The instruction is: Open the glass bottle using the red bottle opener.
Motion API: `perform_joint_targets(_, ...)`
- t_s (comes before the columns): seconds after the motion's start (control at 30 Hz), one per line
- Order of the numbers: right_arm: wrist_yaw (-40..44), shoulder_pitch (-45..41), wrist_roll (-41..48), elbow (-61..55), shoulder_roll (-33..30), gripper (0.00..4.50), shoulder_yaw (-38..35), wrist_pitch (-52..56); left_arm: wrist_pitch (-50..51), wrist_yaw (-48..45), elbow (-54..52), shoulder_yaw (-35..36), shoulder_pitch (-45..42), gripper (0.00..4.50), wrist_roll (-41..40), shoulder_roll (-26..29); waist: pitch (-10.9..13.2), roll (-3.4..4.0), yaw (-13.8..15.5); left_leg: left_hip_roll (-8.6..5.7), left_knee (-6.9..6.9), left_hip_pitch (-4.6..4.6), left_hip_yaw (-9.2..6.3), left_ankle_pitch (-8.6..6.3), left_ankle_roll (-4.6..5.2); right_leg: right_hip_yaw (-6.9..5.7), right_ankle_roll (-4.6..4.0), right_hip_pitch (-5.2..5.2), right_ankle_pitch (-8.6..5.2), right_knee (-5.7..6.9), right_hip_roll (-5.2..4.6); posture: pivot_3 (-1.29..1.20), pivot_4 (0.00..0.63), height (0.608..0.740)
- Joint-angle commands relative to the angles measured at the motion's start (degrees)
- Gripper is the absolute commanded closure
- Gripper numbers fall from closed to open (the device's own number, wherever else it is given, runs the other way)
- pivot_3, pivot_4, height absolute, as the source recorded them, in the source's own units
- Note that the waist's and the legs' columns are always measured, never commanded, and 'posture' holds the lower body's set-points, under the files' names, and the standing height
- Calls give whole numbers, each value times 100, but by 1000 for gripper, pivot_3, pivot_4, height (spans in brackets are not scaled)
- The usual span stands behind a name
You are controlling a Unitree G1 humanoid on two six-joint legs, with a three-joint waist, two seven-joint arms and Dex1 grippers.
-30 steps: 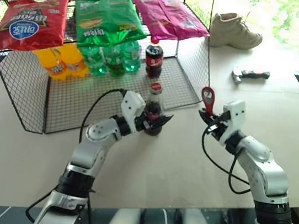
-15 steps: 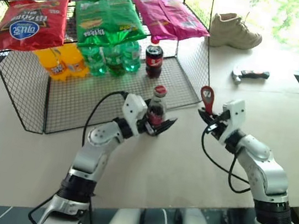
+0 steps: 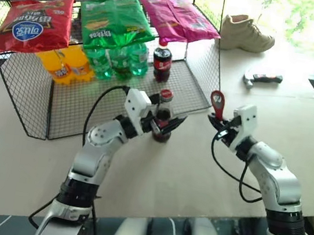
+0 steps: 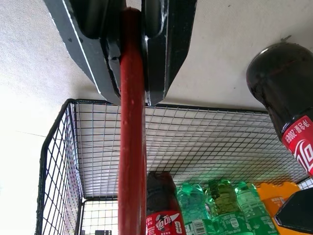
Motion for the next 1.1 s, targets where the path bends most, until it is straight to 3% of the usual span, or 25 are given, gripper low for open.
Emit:
perform_joint_targets(0.03,25,-36,-8,-131,21,4500,-11,-139,-27,-4,-217,61,-92,17,-128,-16,0,0,0,0,1,0,0,0,0,0,0,0,0,1,0,0,150,740)
perform_joint_targets(0.1,24,-36,-14,-134,26,4500,-1,-135,-3,11,-248,66,-61,17,-185,-58,0,0,0,0,1,0,0,0,0,0,0,0,0,2,0,0,150,740)
perform_joint_targets(0.2,34,-41,-23,-127,34,4500,12,-137,14,18,-241,69,-40,770,-213,-86,0,0,-1,0,2,0,0,0,0,0,0,0,0,3,0,0,150,740)
perform_joint_targets(0.3,47,-59,-32,-106,42,4500,23,-147,-21,-2,-173,18,4,2226,-140,-54,0,0,-1,0,2,1,0,0,0,0,0,0,0,4,0,0,150,740)
perform_joint_targets(0.53,116,-136,-174,-160,-11,4500,176,-215,-126,-40,-99,-24,91,2250,-36,1,-1,0,-2,0,3,2,0,0,0,1,0,0,0,6,0,0,150,740)
perform_joint_targets(0.77,23,-711,-1335,-243,-72,4500,1088,-1093,-149,-2,-102,-22,121,2250,-28,-22,-1,-1,-17,-1,5,8,5,0,0,4,0,1,0,13,2,0,150,740)
perform_joint_targets(0.97,-318,-1163,-2042,143,238,4500,1402,-1709,-182,29,-54,12,101,2250,-52,-77,-5,-5,1,-1,6,7,1,1,-2,3,0,0,0,15,3,0,150,740)
perform_joint_targets(1.1,-296,-1302,-2683,448,71,4500,1707,-2414,-184,36,-42,2,100,2250,-48,-104,-5,-6,-4,-5,6,6,2,1,-1,4,0,0,0,12,0,0,150,740)
